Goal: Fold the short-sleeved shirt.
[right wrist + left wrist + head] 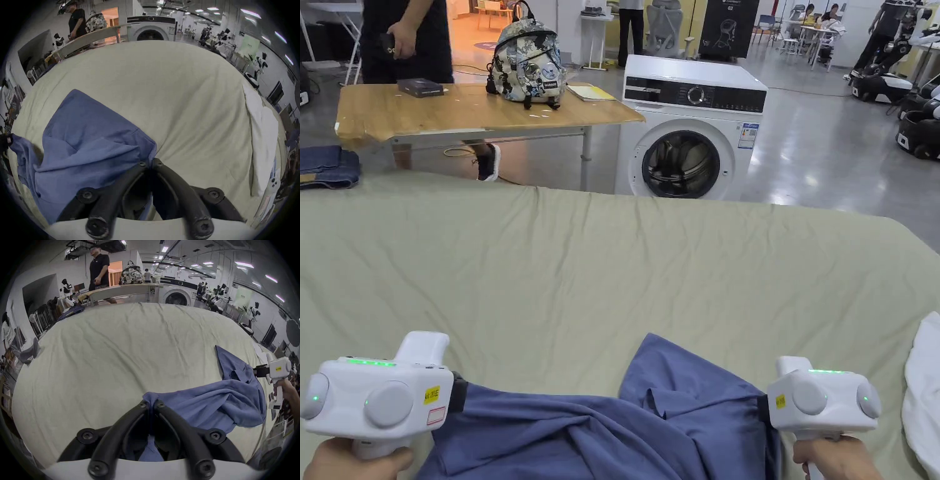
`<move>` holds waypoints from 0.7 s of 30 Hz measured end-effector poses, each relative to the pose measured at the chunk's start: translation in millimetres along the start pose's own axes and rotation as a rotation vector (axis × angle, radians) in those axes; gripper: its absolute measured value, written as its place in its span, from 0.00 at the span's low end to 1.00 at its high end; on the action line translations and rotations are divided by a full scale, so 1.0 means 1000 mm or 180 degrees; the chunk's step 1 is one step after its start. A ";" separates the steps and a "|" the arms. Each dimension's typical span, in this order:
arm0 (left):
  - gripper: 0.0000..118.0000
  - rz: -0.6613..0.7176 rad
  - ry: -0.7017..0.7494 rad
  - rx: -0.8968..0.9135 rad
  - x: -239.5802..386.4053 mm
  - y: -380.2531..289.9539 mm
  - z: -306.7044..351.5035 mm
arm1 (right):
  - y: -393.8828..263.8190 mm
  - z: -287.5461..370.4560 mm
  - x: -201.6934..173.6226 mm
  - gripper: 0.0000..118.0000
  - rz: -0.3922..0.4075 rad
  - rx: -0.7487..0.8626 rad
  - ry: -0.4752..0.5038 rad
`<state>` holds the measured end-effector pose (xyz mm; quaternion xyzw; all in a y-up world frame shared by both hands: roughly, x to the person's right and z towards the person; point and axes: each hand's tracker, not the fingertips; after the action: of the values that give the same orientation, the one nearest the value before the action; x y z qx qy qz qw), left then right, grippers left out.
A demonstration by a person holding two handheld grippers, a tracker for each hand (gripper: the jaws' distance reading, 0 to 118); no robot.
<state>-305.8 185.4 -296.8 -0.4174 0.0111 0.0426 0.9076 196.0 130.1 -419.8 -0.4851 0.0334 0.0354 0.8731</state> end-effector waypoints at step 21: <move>0.00 0.0205 0.0240 0.0978 -0.058 0.090 0.129 | 0.061 0.195 -0.008 0.01 0.0127 0.1759 -0.0086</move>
<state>-373.1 337.4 -277.9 -0.2744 0.0649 0.0537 0.9579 187.4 327.9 -367.2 -0.2272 0.0396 0.0486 0.9718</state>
